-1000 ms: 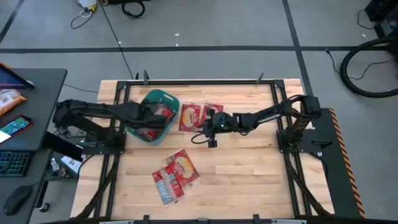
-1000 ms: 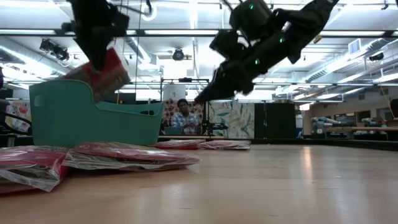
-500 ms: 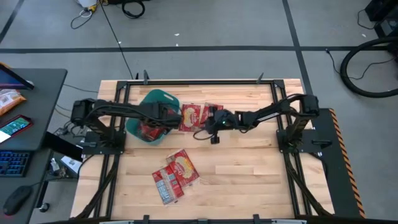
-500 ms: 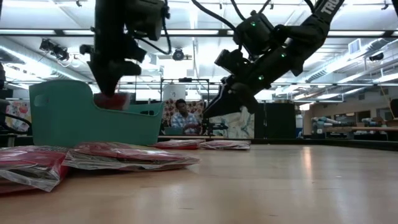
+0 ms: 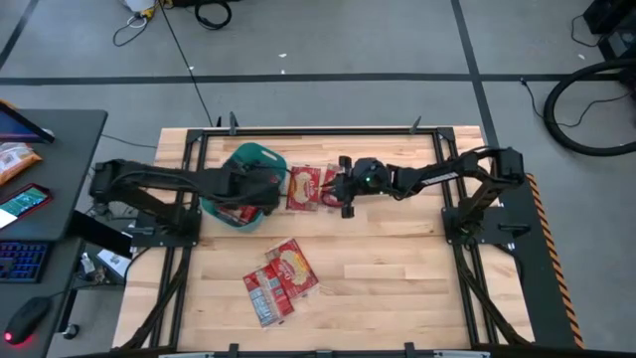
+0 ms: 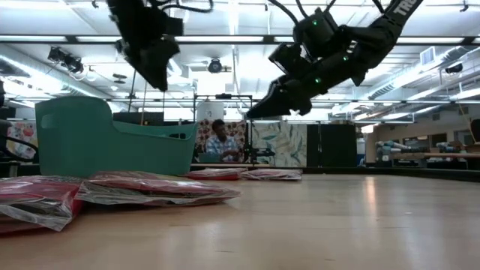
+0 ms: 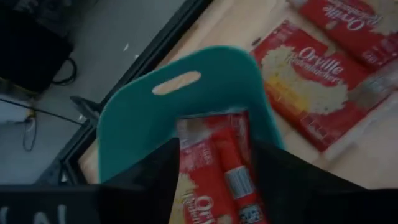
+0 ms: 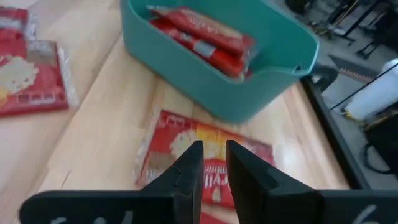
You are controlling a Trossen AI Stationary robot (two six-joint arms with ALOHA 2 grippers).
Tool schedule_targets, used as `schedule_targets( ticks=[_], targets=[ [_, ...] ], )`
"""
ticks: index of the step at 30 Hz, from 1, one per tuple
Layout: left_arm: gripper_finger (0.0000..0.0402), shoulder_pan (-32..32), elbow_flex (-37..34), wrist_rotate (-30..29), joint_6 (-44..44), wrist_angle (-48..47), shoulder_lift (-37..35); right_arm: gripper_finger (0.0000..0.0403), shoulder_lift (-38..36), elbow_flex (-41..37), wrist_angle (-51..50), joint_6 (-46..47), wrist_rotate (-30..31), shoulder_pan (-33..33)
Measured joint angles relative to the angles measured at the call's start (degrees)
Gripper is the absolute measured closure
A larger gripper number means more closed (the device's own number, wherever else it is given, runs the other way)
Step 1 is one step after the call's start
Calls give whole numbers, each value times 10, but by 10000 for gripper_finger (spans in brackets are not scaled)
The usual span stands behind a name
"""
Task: Sort popcorn bags into baskets
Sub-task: Put the red popcorn bag into the green bin
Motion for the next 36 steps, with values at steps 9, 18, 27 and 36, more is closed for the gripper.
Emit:
schedule_targets(
  ticks=[9, 18, 27, 36],
  targets=[
    [226, -9, -219, 21, 166, 326, -223, 329, 0, -22, 52, 47, -7, -30],
    [230, -36, -392, 92, 374, 658, -325, 329, 0, 6, 58, 97, 57, -35],
    [230, -59, -509, 137, 408, 780, -444, 329, 1, 74, -68, 167, 143, 11],
    [230, -64, -576, 152, 435, 818, -548, 329, 1, 78, 29, 182, 234, 55]
  ],
)
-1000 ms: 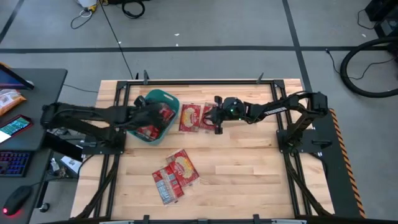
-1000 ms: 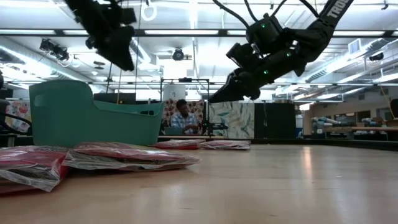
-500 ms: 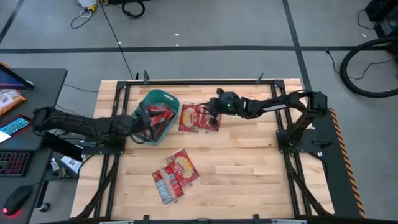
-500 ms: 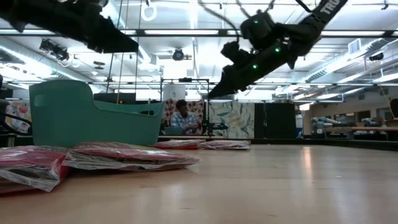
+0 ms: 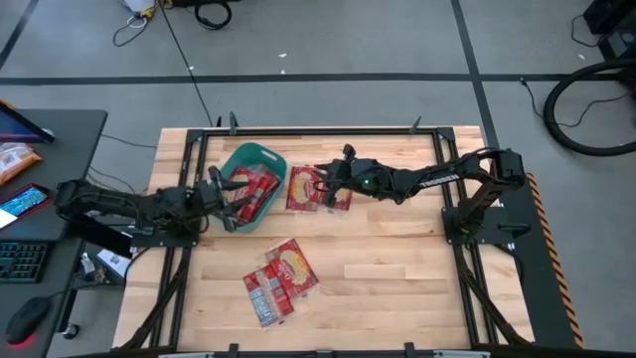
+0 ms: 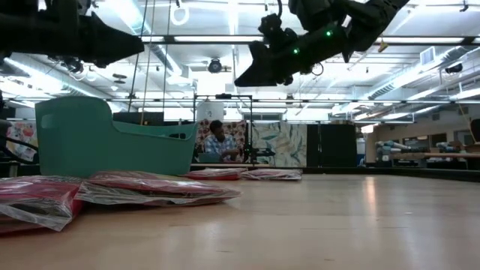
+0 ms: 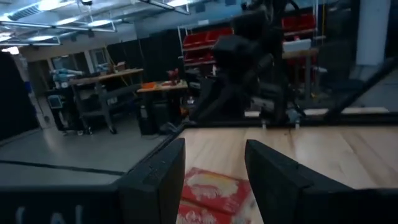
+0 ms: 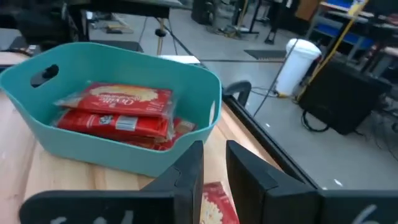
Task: Sort popcorn bags into baskets
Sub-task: Put the red popcorn bag into the green bin
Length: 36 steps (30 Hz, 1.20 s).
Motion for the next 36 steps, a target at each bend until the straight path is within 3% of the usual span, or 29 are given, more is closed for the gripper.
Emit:
schedule_targets(
  ticks=[8, 17, 25, 30, 36],
  targets=[
    [230, 0, -15, 20, 22, 17, -45, 329, 0, 56, -119, 71, 1, 11],
    [230, 0, -15, 19, 18, 14, -52, 329, 0, 62, -94, 81, 32, 46],
    [230, 0, -15, 15, 31, 1, -52, 329, 9, 62, -74, 84, 40, 16],
    [230, 1, -15, 4, 56, -5, -52, 329, 53, 73, -47, 77, -3, -6],
    [230, 1, -15, -21, 71, -2, -52, 329, 115, 138, -63, 30, -38, -21]
  ],
)
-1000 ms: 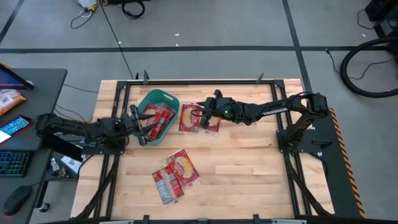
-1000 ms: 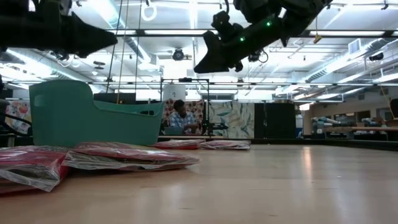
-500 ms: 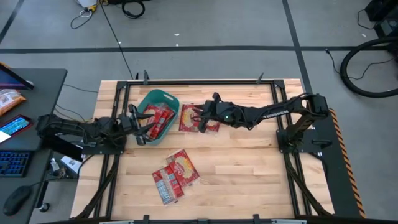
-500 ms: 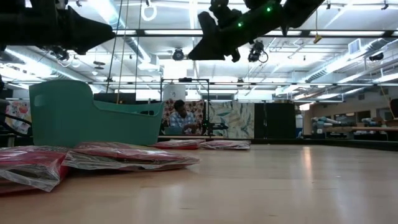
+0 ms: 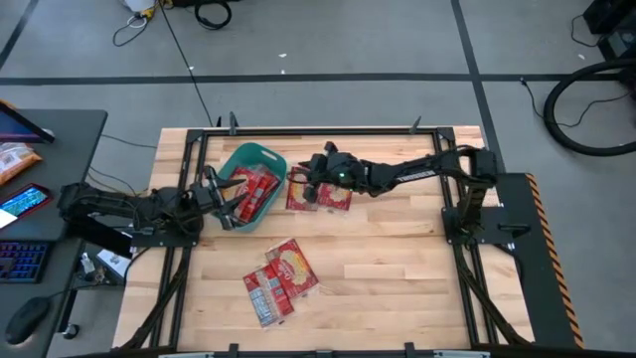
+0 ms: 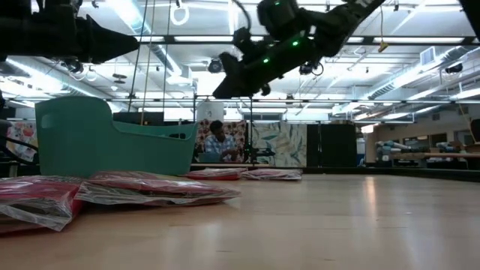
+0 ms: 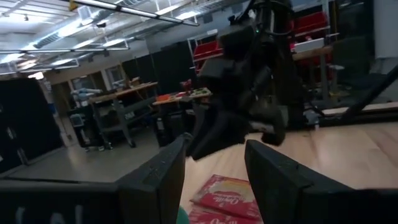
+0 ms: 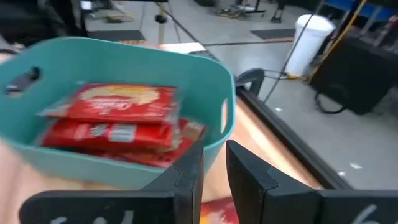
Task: Sort popcorn bags into baskets
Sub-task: Put the red popcorn bag into the green bin
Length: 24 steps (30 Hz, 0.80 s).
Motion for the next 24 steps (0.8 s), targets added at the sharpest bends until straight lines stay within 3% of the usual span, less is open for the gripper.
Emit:
schedule_targets(
  ticks=[8, 24],
  targets=[
    [230, 0, 0, -7, 1, 5, 0, 327, 45, 90, -138, -22, -13, -5],
    [230, 0, 0, -8, -16, 0, 0, 328, 54, 98, -161, -22, 15, 24]
  ],
)
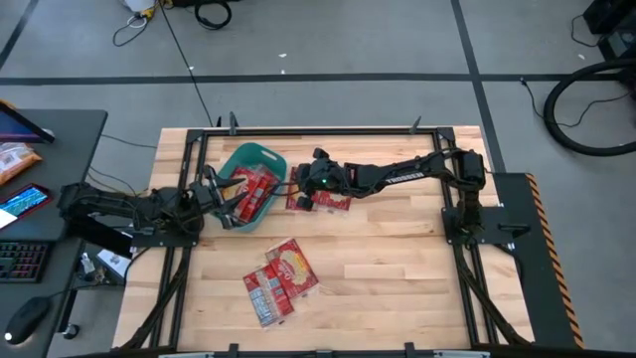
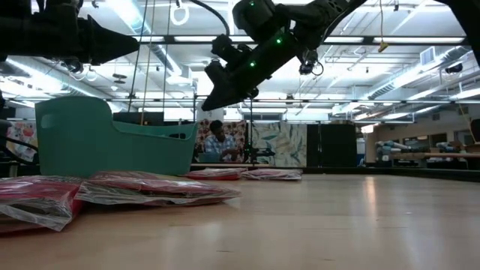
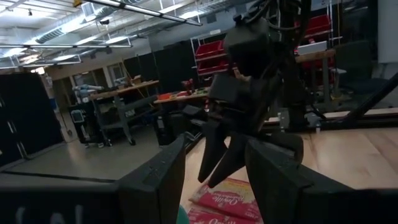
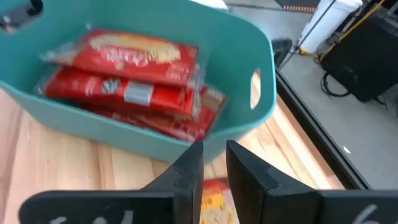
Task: Sort popcorn bags into baskets
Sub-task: Put the red popcorn bag into the green bin
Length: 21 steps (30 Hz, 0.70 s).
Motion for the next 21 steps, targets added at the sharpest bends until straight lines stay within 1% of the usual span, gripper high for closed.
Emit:
schedule_targets(
  ticks=[7, 21],
  targets=[
    [230, 0, 0, 0, 0, 2, 0, 327, 0, -1, -44, 2, 6, 0],
    [230, 0, 0, 0, 0, 2, 0, 327, 0, -1, -42, 3, 4, 2]
  ],
)
